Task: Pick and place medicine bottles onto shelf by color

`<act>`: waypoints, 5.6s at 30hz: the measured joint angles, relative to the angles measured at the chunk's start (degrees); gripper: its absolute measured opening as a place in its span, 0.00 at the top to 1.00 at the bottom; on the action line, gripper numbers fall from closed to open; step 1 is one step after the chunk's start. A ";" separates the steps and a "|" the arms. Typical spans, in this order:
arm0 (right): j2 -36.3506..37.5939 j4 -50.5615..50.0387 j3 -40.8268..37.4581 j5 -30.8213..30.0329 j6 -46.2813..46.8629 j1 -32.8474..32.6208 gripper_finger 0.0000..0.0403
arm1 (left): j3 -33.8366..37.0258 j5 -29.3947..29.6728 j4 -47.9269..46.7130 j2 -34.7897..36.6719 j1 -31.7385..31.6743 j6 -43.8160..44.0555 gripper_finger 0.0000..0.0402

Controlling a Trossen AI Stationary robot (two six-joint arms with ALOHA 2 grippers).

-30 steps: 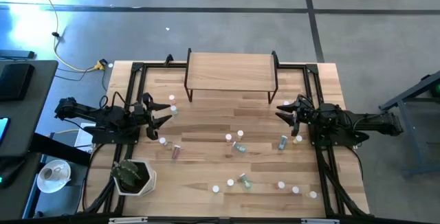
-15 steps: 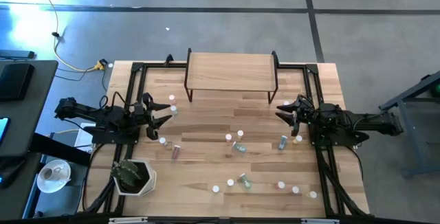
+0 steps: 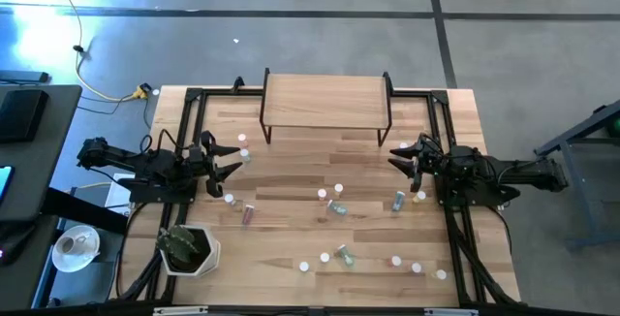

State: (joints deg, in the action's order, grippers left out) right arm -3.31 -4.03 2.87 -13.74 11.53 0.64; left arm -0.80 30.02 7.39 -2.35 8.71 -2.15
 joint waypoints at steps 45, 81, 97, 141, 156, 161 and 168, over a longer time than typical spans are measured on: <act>0.02 0.00 0.00 0.00 0.00 0.00 0.65 | 0.00 0.00 0.00 0.00 0.00 0.00 0.50; 0.01 0.00 0.00 0.01 0.00 0.02 0.65 | 0.00 0.00 0.00 0.01 0.00 0.00 0.50; 0.00 0.02 0.02 0.02 1.77 0.00 0.65 | 0.00 0.00 -0.01 0.00 0.00 0.00 0.50; 0.02 32.53 0.02 -12.33 -14.31 0.09 0.65 | 0.00 0.00 -0.02 0.02 0.00 0.00 0.50; -0.31 12.73 13.03 -26.74 -14.89 0.09 0.65 | 0.00 -0.03 -0.02 0.02 0.00 2.53 0.50; -3.00 -3.32 20.34 -33.39 -6.60 0.11 0.65 | 0.00 -0.86 -0.01 0.02 0.00 4.85 0.50; -11.52 -24.45 28.46 -34.26 10.35 0.09 0.65 | 0.00 -0.90 -0.01 0.02 0.00 4.95 0.50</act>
State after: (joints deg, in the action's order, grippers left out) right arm -14.83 -28.48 31.33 -48.00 21.88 0.73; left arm -0.80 29.12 7.38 -2.33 8.71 2.80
